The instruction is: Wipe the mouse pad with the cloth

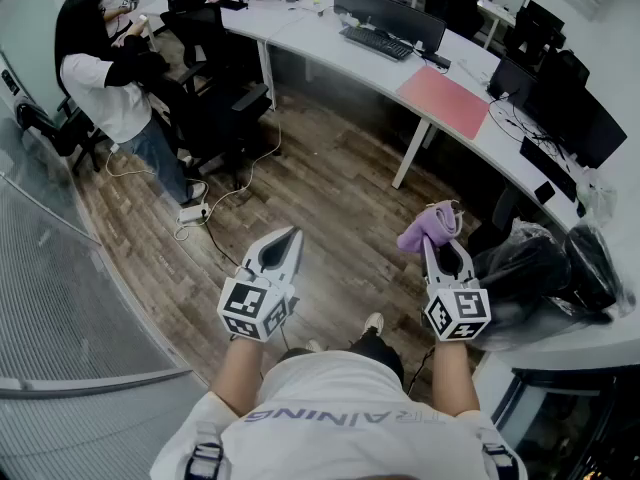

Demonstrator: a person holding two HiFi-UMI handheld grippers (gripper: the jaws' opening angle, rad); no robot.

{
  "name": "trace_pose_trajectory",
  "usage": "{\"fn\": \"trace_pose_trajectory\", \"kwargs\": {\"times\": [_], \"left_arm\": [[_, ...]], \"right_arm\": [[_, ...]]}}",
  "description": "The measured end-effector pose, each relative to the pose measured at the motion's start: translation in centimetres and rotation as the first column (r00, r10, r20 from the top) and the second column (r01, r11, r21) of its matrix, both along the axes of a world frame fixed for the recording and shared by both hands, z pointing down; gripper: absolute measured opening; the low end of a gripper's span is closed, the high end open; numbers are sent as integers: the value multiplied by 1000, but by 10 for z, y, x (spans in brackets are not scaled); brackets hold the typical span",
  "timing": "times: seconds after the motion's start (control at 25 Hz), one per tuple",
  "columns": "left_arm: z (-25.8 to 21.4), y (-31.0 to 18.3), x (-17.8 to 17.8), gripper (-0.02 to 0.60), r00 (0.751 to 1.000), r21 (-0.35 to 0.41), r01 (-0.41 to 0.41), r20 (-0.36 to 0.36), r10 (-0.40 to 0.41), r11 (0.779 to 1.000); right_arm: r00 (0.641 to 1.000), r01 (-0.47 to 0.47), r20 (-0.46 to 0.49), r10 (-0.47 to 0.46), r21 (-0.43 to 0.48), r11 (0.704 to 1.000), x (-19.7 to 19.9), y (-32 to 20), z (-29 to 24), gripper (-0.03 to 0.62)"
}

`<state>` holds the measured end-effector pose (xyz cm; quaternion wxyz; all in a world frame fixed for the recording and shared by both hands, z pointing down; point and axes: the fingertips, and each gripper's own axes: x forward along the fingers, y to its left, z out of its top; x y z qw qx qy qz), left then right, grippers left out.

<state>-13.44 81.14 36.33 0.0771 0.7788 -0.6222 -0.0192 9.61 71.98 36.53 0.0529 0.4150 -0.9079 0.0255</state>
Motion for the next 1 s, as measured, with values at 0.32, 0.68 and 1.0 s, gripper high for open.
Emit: {"fn": "trace_pose_trajectory", "kwargs": {"times": [0.32, 0.68, 1.0], "left_arm": [[0, 0, 2, 31, 1000, 1, -2, 0, 2, 1000], [1, 1, 0, 31, 1000, -1, -8, -9, 8, 1000], [4, -4, -6, 31, 1000, -1, -19, -17, 19, 1000]], "right_arm": [[1000, 0, 0, 0, -4, 1000, 1, 2, 1, 100], [1000, -14, 16, 14, -10, 1000, 0, 2, 1, 100], [999, -16, 45, 16, -11, 1000, -6, -1, -1, 101]]}}
